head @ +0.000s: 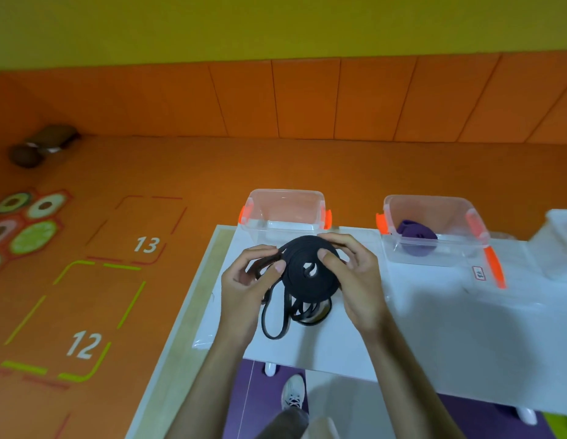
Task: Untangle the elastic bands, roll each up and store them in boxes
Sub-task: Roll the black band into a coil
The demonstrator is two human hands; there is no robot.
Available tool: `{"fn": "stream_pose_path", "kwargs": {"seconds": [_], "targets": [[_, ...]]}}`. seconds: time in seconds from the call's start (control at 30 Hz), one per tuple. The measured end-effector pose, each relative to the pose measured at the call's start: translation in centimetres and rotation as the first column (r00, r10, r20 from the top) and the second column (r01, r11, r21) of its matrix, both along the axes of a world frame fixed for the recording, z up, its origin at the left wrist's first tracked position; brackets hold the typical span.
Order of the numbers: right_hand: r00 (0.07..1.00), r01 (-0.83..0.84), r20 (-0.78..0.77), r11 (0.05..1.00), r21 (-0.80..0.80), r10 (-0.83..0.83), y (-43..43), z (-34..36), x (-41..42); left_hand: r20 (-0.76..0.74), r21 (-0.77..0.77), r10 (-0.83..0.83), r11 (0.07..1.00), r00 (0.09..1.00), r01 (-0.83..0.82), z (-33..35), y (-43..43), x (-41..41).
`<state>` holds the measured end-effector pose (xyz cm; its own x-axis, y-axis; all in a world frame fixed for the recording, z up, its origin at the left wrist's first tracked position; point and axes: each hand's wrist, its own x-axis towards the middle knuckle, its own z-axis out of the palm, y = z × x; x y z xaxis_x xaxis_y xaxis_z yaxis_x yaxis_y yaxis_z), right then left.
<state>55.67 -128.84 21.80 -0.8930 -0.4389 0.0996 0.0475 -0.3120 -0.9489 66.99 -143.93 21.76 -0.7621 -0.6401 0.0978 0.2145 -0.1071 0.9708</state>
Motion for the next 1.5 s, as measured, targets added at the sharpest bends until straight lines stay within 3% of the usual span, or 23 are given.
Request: {"fn": "stream_pose_path", "kwargs": {"seconds": [0.27, 0.5, 0.7, 0.8, 0.93, 1.1, 1.33, 1.5], "targets": [[0.995, -0.068, -0.071, 0.996, 0.062, 0.072, -1.2, -0.4, -0.8, 0.081, -0.002, 0.139, 0.99, 0.987, -0.14, -0.8, -1.0, -0.7], [0.998, 0.05, -0.043, 0.995, 0.092, -0.047, -4.3, -1.2, -3.6, 0.064, 0.242, 0.198, 0.948, 0.978, -0.208, -1.7, -2.9, -4.4], [0.986, 0.165, -0.037, 0.977, 0.137, -0.162, -8.9, -1.6, -7.0, 0.112, 0.169, 0.289, 0.937, 0.951, -0.305, -2.5, -5.8, -8.5], [0.971, 0.237, -0.031, 0.955, 0.179, -0.235, -11.2, -2.1, -8.7, 0.091, 0.203, 0.267, 0.938, 0.959, -0.28, -3.0, -7.8, -10.0], [0.937, 0.341, -0.022, 0.902, 0.266, -0.348, -14.4, -2.6, -10.5, 0.076, 0.241, 0.114, 0.962, 0.991, -0.13, -3.8, -10.3, -10.9], [0.917, 0.331, 0.106, 0.88, 0.34, -0.385, -18.3, -3.8, -11.9, 0.143, 0.315, 0.103, 0.938, 0.984, -0.144, -4.8, -13.2, -13.2], [0.839, 0.361, 0.347, 0.905, 0.222, -0.42, -21.1, -7.6, -15.1, 0.322, 0.372, 0.076, 0.906, 0.944, -0.2, -7.2, -17.4, -19.0], [0.807, 0.216, 0.441, 0.892, 0.398, -0.392, -22.2, -10.8, -19.5, 0.446, 0.335, -0.02, 0.931, 0.895, -0.146, -9.6, -20.3, -23.7]]}}
